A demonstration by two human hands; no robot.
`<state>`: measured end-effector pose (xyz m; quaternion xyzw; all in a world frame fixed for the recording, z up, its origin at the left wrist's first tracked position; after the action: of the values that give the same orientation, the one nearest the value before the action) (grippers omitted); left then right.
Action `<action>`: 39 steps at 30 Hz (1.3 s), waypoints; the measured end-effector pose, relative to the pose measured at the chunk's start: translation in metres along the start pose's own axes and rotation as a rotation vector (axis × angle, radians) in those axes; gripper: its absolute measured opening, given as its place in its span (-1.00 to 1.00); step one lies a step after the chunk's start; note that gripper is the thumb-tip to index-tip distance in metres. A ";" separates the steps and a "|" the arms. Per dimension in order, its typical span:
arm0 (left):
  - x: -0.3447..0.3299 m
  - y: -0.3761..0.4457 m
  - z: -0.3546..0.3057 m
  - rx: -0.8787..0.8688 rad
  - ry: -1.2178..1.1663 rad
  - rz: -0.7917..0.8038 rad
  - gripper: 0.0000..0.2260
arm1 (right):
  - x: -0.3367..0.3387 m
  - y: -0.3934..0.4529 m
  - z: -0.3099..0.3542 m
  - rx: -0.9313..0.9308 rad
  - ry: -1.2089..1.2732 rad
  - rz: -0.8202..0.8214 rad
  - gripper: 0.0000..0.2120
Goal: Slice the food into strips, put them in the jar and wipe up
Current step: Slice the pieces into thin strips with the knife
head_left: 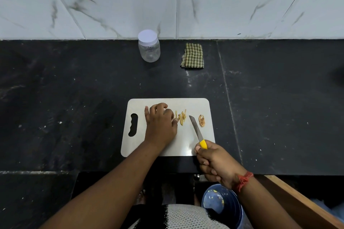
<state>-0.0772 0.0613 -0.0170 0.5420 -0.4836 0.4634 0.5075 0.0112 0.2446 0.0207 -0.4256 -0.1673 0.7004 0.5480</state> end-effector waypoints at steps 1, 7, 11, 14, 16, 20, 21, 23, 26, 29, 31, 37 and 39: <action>-0.001 0.000 0.000 -0.003 0.008 0.009 -0.82 | 0.000 0.000 0.001 0.002 -0.002 0.002 -0.90; 0.000 0.001 -0.003 -0.024 -0.037 -0.021 -0.83 | -0.006 0.002 0.001 0.000 0.001 0.006 -0.88; 0.001 -0.001 0.020 0.069 -0.088 -0.102 -0.86 | -0.006 0.005 0.001 0.003 -0.002 0.000 -0.86; 0.003 -0.006 0.038 0.076 -0.106 -0.127 -0.90 | -0.009 0.008 0.002 -0.004 -0.003 0.002 -0.88; 0.004 -0.009 0.045 0.060 -0.111 -0.129 -0.90 | -0.013 0.010 0.001 -0.007 -0.008 0.006 -0.88; 0.005 -0.018 0.060 0.037 -0.116 -0.157 -0.84 | -0.024 0.015 0.002 -0.003 -0.021 0.013 -0.88; 0.006 -0.021 0.064 0.042 -0.119 -0.163 -0.83 | -0.026 0.016 0.003 0.000 -0.025 0.015 -0.88; 0.010 -0.026 0.069 0.039 -0.127 -0.163 -0.82 | -0.031 0.019 0.004 0.004 -0.040 0.021 -0.89; 0.011 -0.031 0.070 -0.064 -0.096 -0.150 -0.81 | -0.038 0.023 0.005 0.002 -0.055 0.033 -0.89; 0.008 -0.034 0.063 -0.164 -0.039 -0.108 -0.81 | -0.044 0.025 0.004 0.000 -0.060 0.042 -0.90; 0.006 -0.035 0.058 -0.178 -0.010 -0.088 -0.85 | -0.046 0.026 0.003 0.003 -0.070 0.041 -0.91; 0.000 -0.031 0.051 -0.113 -0.021 -0.042 -0.85 | -0.047 0.026 -0.002 0.033 -0.195 -0.003 -0.88; -0.001 -0.029 0.048 -0.085 -0.066 -0.035 -0.86 | -0.046 0.027 -0.005 0.049 -0.269 -0.025 -0.87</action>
<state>-0.0476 0.0142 -0.0235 0.5434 -0.5100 0.4153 0.5217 -0.0006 0.1925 0.0177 -0.3123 -0.2272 0.7481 0.5397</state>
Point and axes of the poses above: each hand's wrist, its own y-axis towards the middle knuckle, its own x-axis out of the back of the hand, z = x × y, the point moved 4 cm from there along y, towards the middle knuckle, and after that the axes turned 14 degrees about y, right-handed, at the moved point
